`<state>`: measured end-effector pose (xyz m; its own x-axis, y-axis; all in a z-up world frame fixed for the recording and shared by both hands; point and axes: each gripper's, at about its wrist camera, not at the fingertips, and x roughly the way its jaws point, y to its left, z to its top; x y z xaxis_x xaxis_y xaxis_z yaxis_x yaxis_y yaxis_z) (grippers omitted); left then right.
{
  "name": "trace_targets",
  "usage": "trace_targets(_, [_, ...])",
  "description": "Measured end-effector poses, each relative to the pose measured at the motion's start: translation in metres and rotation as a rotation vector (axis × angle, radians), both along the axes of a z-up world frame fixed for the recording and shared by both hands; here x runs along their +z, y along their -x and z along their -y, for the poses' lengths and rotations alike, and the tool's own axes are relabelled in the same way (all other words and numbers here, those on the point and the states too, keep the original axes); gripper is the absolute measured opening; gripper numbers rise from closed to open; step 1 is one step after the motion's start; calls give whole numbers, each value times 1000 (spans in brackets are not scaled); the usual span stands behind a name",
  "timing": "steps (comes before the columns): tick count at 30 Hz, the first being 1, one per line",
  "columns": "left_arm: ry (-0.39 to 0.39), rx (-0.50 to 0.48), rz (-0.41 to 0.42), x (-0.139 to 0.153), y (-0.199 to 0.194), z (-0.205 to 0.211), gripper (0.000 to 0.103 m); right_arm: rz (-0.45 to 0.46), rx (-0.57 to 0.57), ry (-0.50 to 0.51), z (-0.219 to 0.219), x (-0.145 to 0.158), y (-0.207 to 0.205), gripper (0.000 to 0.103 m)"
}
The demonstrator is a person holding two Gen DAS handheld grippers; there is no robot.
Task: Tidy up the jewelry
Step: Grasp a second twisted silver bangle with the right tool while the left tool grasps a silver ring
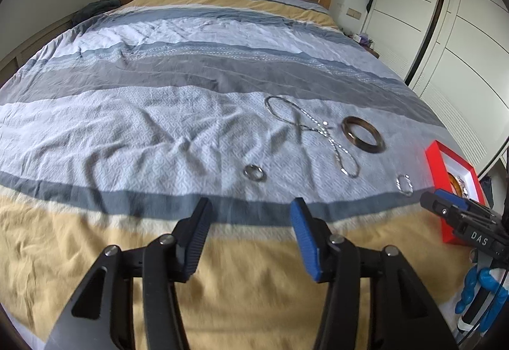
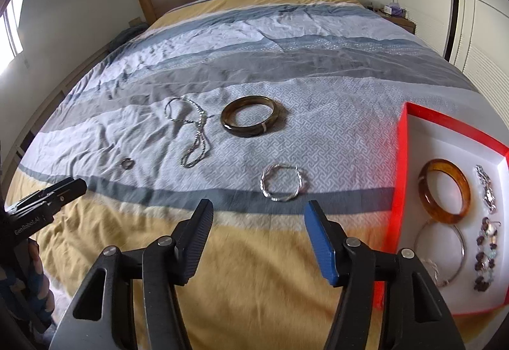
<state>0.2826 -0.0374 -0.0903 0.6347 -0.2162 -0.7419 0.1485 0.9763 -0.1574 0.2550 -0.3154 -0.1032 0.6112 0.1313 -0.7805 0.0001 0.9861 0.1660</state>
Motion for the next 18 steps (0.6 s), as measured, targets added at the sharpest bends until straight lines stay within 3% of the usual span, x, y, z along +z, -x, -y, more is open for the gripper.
trace_targets(8, [-27, -5, -20, -24, -43, 10, 49, -5, -21, 13, 5, -26, -35, 59])
trace_targets(18, [-104, -20, -39, -55, -64, 24, 49, 1, -14, 10, 7, -48, -48, 59])
